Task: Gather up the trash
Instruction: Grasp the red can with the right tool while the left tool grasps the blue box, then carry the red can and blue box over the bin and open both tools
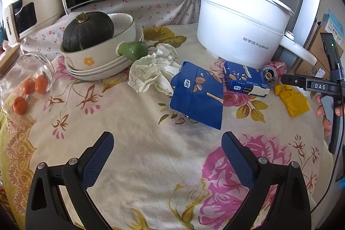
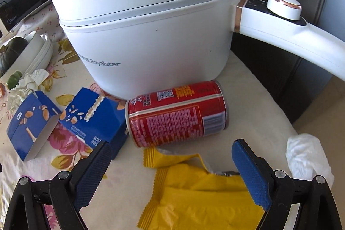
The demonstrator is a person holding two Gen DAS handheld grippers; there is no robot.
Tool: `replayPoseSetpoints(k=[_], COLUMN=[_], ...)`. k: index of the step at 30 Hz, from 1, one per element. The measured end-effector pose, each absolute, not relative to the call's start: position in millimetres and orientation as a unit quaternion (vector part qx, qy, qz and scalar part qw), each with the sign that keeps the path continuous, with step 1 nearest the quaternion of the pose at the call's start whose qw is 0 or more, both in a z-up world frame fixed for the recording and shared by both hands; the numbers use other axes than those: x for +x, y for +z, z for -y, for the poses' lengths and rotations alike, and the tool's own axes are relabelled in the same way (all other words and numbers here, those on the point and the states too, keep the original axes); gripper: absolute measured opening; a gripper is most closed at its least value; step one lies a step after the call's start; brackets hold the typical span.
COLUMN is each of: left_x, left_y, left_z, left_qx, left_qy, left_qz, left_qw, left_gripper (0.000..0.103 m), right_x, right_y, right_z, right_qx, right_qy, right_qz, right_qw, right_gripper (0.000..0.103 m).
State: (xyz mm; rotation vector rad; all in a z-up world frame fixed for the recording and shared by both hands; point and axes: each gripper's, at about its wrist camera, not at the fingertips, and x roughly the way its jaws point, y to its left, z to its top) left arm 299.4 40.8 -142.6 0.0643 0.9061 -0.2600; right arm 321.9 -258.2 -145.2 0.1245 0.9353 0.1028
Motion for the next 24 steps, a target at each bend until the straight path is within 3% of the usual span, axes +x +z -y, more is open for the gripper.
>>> replayPoseSetpoints(k=[9, 11, 14, 16, 24], left_x=[330, 336, 346, 352, 343], left_y=[-160, -162, -168, -172, -166], left_z=[-30, -27, -23, -21, -27], left_qx=[-0.034, -0.058, -0.092, -0.115, -0.148], left_qy=[-0.158, -0.169, -0.177, -0.175, -0.165], left_qz=[-0.445, -0.445, -0.453, -0.459, -0.468], left_qw=[0.881, 0.877, 0.869, 0.863, 0.855], left_gripper=[0.097, 0.089, 0.068, 0.040, 0.020], right_x=[347, 349, 348, 345, 306], right_y=[-159, -161, -160, -158, -125], right_z=[258, 262, 264, 263, 264], right_qx=[0.047, 0.055, 0.060, 0.061, 0.071], right_qy=[0.049, 0.048, 0.047, 0.043, 0.042], right_qz=[-0.457, -0.457, -0.459, -0.461, -0.455], right_qw=[0.887, 0.886, 0.885, 0.884, 0.886], right_gripper=[0.093, 0.093, 0.092, 0.092, 0.092])
